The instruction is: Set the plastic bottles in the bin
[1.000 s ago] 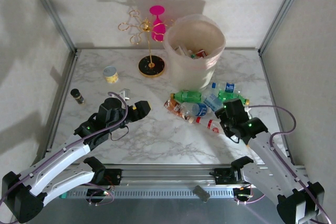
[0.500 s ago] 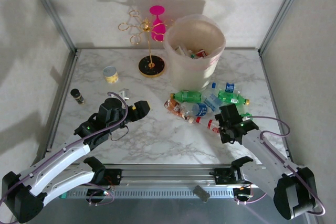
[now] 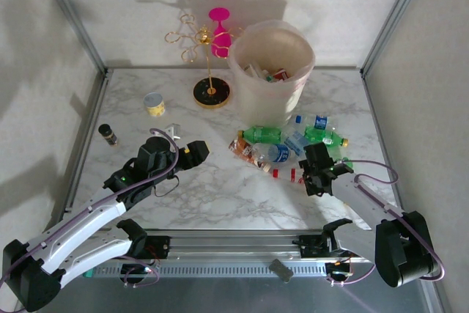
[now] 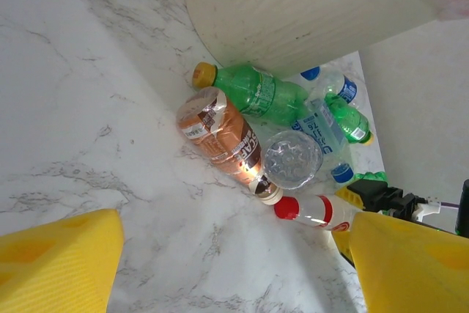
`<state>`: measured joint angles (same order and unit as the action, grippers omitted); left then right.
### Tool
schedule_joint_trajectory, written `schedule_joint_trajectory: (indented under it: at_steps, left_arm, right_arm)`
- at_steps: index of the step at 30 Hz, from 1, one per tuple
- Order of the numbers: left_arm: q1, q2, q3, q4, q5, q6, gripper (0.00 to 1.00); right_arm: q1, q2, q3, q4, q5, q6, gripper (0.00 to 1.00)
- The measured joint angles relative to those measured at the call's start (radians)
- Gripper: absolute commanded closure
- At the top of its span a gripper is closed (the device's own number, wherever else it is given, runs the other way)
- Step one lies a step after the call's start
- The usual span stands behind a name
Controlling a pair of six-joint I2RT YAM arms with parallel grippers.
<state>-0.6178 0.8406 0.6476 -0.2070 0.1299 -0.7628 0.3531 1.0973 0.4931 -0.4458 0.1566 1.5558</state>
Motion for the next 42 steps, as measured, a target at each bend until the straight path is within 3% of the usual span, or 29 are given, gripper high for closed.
schedule_joint_trajectory:
  at_steps: [11,20,25,30,42]
  left_arm:
    - [0.0,0.012,0.0,0.0,0.0,0.0,0.19]
    - [0.0,0.013,0.031,-0.004,0.033,0.016,0.19]
    - [0.0,0.013,0.091,-0.003,0.086,0.054,0.2]
    - [0.0,0.013,0.146,-0.003,0.131,0.089,0.2]
    - [-0.002,0.027,0.249,-0.015,0.162,0.169,0.19]
  right_arm:
    - [-0.011,-0.062,-0.033,0.005,0.004,-0.002,0.44]
    - [-0.015,-0.292,-0.02,-0.075,-0.001,-0.083,0.54]
    - [-0.015,-0.454,0.046,-0.069,-0.003,-0.222,0.57]
    - [-0.015,-0.513,0.149,-0.037,-0.012,-0.404,0.57]
    - [-0.015,-0.349,0.442,0.035,-0.069,-0.808,0.58]
